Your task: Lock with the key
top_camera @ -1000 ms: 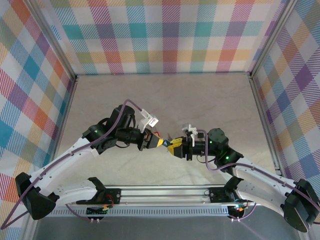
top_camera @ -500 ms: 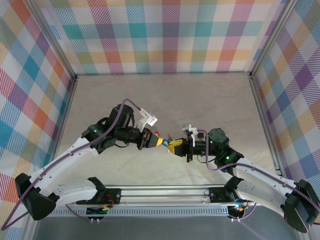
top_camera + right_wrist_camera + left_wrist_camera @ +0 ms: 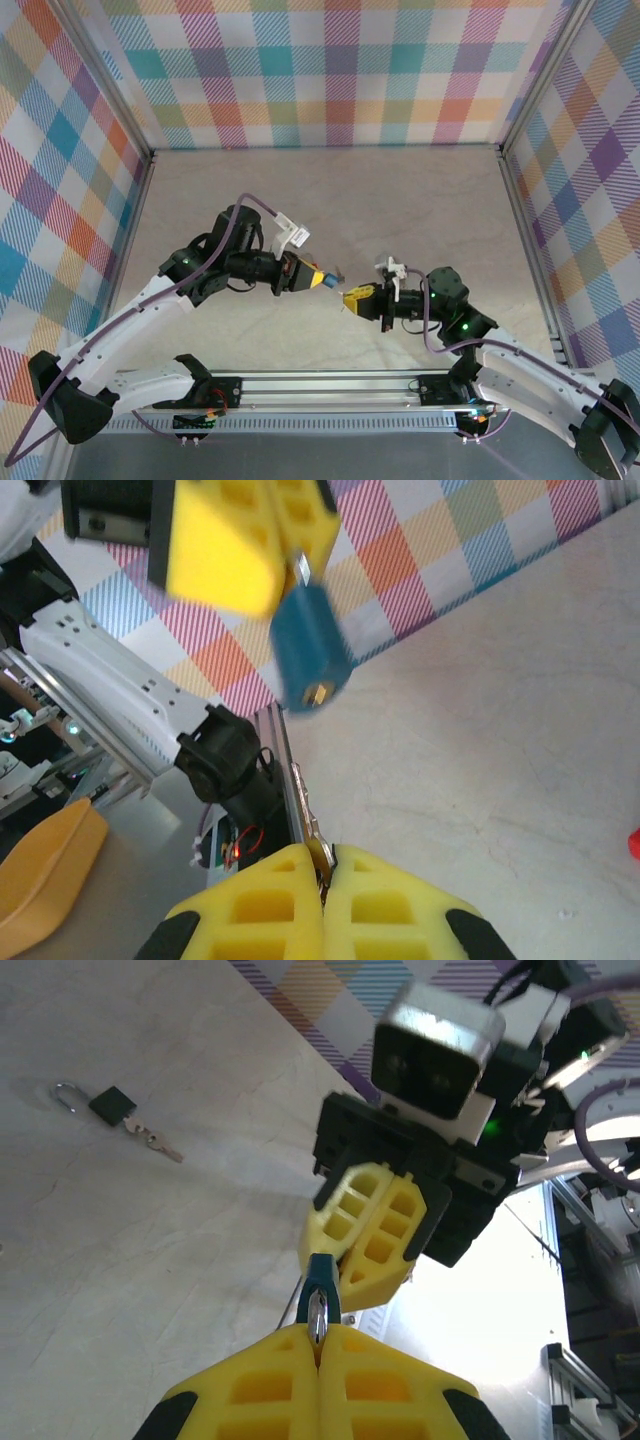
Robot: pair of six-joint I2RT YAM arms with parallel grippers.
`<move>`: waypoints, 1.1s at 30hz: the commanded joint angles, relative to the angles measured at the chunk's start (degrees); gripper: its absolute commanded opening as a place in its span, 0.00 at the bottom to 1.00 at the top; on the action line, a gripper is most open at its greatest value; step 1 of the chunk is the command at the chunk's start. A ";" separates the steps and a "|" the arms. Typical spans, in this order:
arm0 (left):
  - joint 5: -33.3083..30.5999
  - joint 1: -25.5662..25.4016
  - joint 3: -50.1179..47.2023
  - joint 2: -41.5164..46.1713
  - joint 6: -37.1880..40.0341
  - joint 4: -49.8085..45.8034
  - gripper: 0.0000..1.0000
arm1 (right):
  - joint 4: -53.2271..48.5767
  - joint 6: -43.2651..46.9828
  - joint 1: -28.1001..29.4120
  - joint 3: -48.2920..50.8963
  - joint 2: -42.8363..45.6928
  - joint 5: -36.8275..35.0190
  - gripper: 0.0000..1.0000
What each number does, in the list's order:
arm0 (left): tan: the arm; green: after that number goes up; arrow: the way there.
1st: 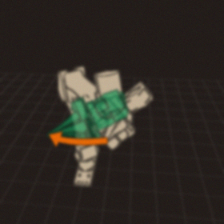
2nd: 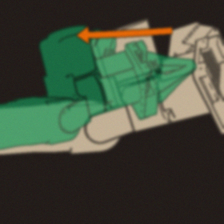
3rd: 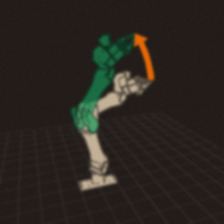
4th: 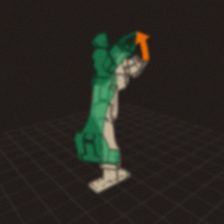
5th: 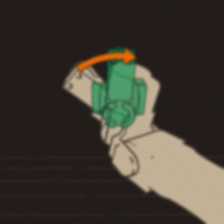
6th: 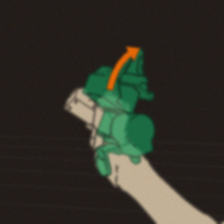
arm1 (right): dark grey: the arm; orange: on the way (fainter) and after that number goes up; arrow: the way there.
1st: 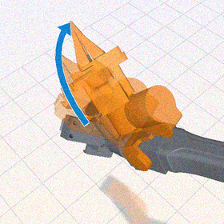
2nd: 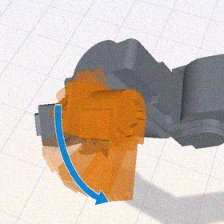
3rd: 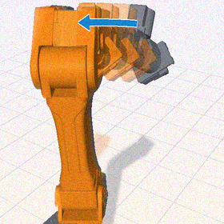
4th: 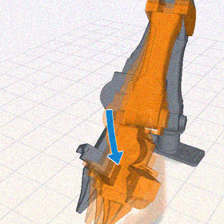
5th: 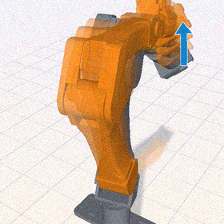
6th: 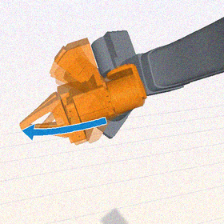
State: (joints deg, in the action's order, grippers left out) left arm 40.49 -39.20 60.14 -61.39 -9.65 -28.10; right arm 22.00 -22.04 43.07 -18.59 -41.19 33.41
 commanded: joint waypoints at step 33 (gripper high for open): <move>-31.96 5.02 -29.40 5.57 -19.92 15.52 0.00 | -4.34 -14.20 -1.32 -7.23 -24.02 -19.43 0.00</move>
State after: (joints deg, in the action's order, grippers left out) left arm 12.75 -36.10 30.26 -57.65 -29.36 -13.41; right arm 11.09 -33.78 41.91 -23.22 -61.36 9.50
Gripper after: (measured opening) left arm 0.049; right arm 0.066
